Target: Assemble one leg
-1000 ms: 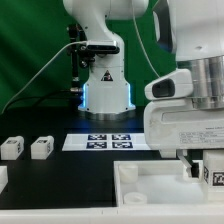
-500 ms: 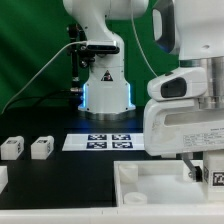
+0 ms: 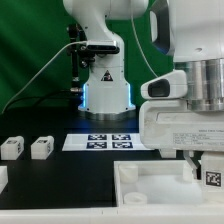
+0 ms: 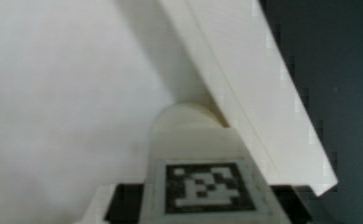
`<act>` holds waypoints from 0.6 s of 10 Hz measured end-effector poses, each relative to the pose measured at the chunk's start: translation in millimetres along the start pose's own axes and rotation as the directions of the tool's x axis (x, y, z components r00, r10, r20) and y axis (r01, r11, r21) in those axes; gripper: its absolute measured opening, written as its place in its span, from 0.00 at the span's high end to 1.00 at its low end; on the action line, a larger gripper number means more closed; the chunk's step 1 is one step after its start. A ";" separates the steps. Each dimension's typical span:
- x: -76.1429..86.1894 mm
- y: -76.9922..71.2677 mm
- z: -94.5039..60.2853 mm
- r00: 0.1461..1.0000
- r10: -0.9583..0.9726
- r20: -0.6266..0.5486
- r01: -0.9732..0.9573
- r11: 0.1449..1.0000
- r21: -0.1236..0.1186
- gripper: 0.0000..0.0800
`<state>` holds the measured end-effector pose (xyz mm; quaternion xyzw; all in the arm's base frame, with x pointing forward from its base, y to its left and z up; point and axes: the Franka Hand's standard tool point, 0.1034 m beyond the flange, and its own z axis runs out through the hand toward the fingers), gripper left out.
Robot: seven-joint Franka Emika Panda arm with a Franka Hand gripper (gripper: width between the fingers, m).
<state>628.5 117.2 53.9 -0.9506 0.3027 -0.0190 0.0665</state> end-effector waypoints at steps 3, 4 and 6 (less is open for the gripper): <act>-2.0 -1.5 1.2 0.894 0.448 0.007 -0.448 0.894 0.007 0.65; -2.3 -1.9 1.4 0.817 0.576 0.022 -0.576 0.817 0.013 0.65; -2.4 -3.3 2.3 0.605 0.793 0.068 -0.796 0.605 0.022 0.65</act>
Offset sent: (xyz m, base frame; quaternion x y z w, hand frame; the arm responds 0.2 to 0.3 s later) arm 0.0025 -0.0027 -0.0094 0.0139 0.0082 0.3619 0.9321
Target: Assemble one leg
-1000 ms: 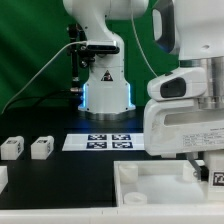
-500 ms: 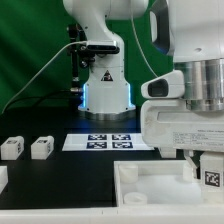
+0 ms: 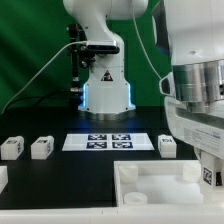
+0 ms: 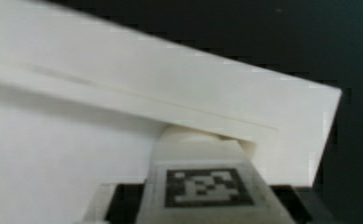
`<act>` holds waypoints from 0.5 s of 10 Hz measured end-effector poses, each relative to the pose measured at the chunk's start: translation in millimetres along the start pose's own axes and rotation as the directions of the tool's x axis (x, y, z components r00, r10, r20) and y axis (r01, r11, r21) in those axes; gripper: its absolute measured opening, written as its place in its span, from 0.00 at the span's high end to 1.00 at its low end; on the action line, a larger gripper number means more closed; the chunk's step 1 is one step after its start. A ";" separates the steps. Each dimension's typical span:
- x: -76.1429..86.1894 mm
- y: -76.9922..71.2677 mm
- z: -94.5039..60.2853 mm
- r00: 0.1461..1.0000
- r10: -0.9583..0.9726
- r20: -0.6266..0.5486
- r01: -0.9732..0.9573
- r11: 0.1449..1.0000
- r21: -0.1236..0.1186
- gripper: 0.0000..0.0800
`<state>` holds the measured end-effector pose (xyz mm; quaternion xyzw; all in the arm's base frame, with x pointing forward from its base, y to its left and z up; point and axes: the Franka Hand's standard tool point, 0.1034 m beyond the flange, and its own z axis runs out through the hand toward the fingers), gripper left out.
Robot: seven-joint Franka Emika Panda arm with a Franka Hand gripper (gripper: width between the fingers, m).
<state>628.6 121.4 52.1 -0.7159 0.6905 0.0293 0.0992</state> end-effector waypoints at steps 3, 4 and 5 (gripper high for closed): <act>-1.3 0.3 0.3 1.000 0.019 0.006 -0.019 1.000 0.000 0.65; -2.0 0.4 0.5 1.000 0.017 0.006 -0.017 1.000 0.000 0.65; -2.5 0.7 0.0 0.996 -0.089 0.003 0.089 0.996 0.001 0.42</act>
Offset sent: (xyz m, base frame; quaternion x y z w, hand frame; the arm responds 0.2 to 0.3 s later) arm 0.0000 0.0000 0.0000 0.0000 0.0000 0.0000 1.0000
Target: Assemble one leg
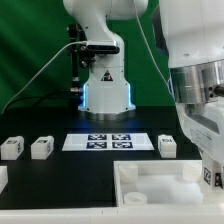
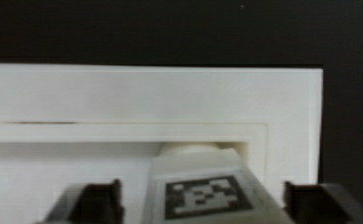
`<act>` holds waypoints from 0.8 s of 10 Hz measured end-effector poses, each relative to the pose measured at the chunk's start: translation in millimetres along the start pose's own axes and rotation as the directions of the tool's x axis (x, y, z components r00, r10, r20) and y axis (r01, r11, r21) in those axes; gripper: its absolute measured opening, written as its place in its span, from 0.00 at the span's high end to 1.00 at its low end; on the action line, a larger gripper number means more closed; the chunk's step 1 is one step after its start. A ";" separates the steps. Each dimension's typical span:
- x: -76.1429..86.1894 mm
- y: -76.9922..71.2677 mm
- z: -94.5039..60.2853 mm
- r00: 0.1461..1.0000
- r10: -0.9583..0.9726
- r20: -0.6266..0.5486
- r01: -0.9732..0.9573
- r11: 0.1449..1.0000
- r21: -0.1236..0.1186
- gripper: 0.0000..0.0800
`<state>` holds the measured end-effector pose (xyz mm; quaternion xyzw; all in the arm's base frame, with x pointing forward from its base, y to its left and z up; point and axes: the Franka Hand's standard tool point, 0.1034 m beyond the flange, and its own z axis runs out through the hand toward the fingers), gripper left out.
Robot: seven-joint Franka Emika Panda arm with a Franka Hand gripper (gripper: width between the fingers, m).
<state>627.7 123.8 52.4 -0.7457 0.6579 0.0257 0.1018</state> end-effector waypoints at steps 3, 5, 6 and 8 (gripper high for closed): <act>-6.6 2.9 -2.8 0.864 -0.504 -0.009 0.504 0.864 0.002 0.20; -8.8 6.6 -2.8 0.736 -0.677 -0.014 0.677 0.736 -0.005 0.19; -7.8 6.5 -2.9 0.672 -0.741 -0.015 0.741 0.672 -0.008 0.19; -3.8 5.2 -4.5 0.417 -0.909 -0.011 0.908 0.418 -0.036 0.19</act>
Offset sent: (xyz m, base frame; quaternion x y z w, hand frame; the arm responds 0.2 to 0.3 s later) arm -0.0274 0.0164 0.0103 -0.0017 0.0305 -0.3880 0.9211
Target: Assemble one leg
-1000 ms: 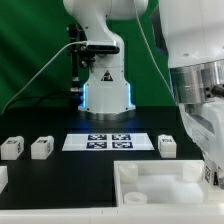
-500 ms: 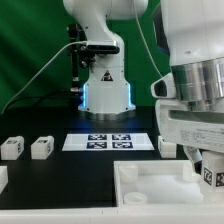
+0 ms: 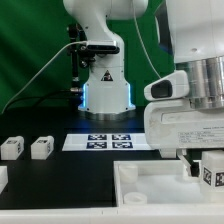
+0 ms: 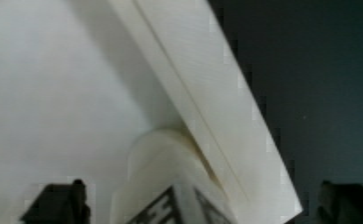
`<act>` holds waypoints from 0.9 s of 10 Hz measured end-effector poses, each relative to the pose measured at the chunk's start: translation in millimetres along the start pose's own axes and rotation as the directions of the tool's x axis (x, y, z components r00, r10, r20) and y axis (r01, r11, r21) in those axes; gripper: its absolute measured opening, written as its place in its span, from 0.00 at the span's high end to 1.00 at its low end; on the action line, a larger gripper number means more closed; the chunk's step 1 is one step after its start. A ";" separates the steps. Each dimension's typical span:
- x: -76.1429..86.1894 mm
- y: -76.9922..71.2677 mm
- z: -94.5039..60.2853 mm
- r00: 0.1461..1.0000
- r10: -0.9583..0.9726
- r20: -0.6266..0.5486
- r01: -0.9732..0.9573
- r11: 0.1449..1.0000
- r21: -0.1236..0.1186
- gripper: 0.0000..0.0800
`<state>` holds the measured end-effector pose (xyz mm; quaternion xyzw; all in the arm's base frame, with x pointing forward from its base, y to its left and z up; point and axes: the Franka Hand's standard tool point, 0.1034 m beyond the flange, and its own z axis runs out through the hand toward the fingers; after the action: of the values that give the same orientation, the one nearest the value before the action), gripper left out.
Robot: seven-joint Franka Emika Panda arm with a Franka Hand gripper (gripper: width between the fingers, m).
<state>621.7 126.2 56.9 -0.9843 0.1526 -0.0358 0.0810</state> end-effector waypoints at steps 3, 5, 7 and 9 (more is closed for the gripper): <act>15.4 0.8 -8.8 0.935 -0.354 -0.012 0.354 0.935 -0.038 0.19; 14.7 1.3 -8.1 0.949 -0.316 -0.012 0.316 0.948 -0.037 0.19; 14.3 0.7 -7.9 0.980 -0.197 -0.016 0.197 0.980 -0.033 0.50; 15.4 4.4 -7.8 1.000 -0.012 -0.022 0.011 0.999 -0.034 0.63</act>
Offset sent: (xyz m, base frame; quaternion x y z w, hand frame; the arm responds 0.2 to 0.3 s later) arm 0.0000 0.0000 0.0000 0.0000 0.0000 -0.0899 0.9960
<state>634.3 116.1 64.5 -0.9859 0.1484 -0.0447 0.0625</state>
